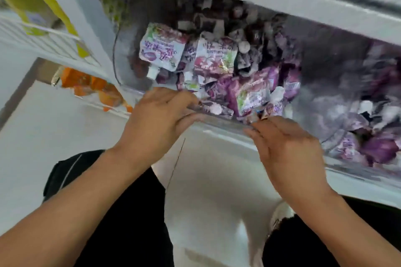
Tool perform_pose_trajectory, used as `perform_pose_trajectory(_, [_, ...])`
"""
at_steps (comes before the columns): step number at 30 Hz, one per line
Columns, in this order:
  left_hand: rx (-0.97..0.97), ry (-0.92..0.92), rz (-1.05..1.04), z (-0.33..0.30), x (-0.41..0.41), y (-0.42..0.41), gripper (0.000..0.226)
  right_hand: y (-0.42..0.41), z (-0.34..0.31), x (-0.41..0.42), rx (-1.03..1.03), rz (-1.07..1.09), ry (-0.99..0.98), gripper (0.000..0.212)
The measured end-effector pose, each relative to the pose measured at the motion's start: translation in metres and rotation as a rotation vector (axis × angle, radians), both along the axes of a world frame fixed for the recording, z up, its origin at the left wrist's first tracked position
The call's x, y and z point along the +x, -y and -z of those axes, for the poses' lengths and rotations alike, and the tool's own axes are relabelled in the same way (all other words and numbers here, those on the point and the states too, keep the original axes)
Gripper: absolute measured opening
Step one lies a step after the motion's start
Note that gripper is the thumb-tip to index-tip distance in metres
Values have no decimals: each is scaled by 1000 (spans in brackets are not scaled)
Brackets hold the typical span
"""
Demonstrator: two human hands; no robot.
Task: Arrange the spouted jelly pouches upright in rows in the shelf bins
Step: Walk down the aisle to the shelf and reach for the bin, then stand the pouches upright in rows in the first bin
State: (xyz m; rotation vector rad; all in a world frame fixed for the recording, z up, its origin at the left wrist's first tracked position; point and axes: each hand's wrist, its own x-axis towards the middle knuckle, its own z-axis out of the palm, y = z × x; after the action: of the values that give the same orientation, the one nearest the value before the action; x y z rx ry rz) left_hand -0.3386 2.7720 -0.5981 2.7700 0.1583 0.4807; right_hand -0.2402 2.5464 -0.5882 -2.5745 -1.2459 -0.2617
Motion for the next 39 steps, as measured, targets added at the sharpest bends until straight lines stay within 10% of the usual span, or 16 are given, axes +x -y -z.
perform_pose_trajectory(27, [-148,-207,61,-37,-66,20,25,27,-27,-62,-65,-46,-185,29])
perform_pose_trajectory(31, [-296,-33,-182,-69,-62,-3,20,19,-81,-38,28,-140,-209,44])
perform_pose_trajectory(39, [69,-503,-404,-76,-5,-19,15,-117,-67,29,-651,-661,-115,51])
